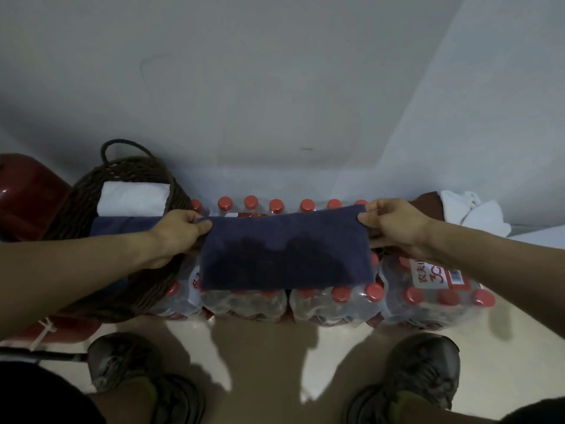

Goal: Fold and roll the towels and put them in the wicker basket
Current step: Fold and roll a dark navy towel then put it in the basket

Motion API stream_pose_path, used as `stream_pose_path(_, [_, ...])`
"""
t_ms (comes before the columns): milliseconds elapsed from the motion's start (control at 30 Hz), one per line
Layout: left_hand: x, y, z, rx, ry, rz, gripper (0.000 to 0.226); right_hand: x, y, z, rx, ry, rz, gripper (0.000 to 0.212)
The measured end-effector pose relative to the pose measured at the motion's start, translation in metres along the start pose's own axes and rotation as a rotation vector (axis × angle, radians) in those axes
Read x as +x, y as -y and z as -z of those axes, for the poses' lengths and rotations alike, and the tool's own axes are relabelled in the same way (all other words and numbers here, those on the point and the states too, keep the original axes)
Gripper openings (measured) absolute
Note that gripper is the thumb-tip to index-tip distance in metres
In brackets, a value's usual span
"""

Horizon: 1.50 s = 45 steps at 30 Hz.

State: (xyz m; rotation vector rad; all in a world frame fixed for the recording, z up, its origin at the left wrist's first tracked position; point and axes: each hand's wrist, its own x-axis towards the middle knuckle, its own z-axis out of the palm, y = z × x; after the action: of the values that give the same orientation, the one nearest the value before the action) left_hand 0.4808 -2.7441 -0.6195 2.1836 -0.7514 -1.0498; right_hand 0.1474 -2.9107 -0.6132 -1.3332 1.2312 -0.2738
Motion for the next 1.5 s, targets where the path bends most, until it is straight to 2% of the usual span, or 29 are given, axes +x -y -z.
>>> stream_pose_path(200, [0.021,0.005,-0.018,0.164,-0.105,-0.026,0.024,0.025,-0.011,-0.014,-0.299,-0.127,-0.131,0.019])
stream_pose_path(367, [0.035,0.006,-0.021,0.236,-0.164,-0.107,0.02,0.033,-0.02,-0.017,-0.553,-0.229,-0.079,0.03])
stream_pose_path(433, [0.038,0.006,-0.025,0.246,-0.203,-0.107,0.018,0.032,-0.019,-0.016,-0.632,-0.212,-0.107,0.039])
stream_pose_path(500, [0.037,0.005,-0.029,0.274,-0.245,-0.12,0.017,0.027,-0.016,-0.016,-0.735,-0.128,-0.168,0.043])
stream_pose_path(567, [0.032,0.005,-0.031,0.437,-0.331,-0.277,0.025,0.022,-0.014,-0.017,-0.819,-0.061,-0.215,0.047])
stream_pose_path(633, [0.021,0.006,-0.038,0.632,-0.379,-0.527,0.029,0.017,-0.017,-0.019,-0.877,-0.032,-0.197,0.054])
stream_pose_path(700, [0.008,0.01,-0.051,0.699,-0.297,-0.679,0.03,0.013,-0.022,-0.022,-0.901,-0.051,-0.155,0.059])
stream_pose_path(733, [0.002,0.015,-0.058,0.703,-0.236,-0.684,0.034,0.011,-0.023,-0.025,-0.898,-0.071,-0.143,0.06])
stream_pose_path(867, [-0.011,0.04,-0.079,0.851,-0.03,-0.54,0.057,0.004,-0.029,-0.034,-0.864,-0.128,-0.123,0.061])
stream_pose_path(933, [-0.011,0.04,-0.079,0.892,-0.02,-0.537,0.059,0.002,-0.029,-0.034,-0.807,-0.118,-0.085,0.045])
stream_pose_path(1000, [-0.009,0.033,-0.076,0.917,-0.022,-0.543,0.06,0.001,-0.027,-0.031,-0.682,-0.119,-0.057,0.026])
stream_pose_path(1067, [-0.007,0.028,-0.075,0.946,-0.015,-0.546,0.062,0.001,-0.022,-0.027,-0.394,-0.107,-0.093,0.018])
stream_pose_path(1133, [-0.007,0.026,-0.074,0.953,-0.015,-0.537,0.063,0.001,-0.019,-0.021,-0.039,-0.052,-0.207,0.032])
stream_pose_path(1200, [-0.008,0.026,-0.074,0.953,-0.018,-0.537,0.063,-0.003,-0.018,-0.012,0.161,0.071,-0.318,0.048])
stream_pose_path(1333, [-0.009,0.028,-0.077,0.967,-0.028,-0.55,0.063,-0.007,-0.023,0.005,0.261,0.342,-0.313,0.056])
stream_pose_path(1400, [-0.01,0.028,-0.08,0.972,-0.016,-0.553,0.066,-0.007,-0.027,0.013,0.284,0.356,-0.27,0.05])
stream_pose_path(1500, [-0.012,0.028,-0.087,0.972,0.03,-0.588,0.069,-0.006,-0.033,0.031,0.237,0.282,-0.276,0.042])
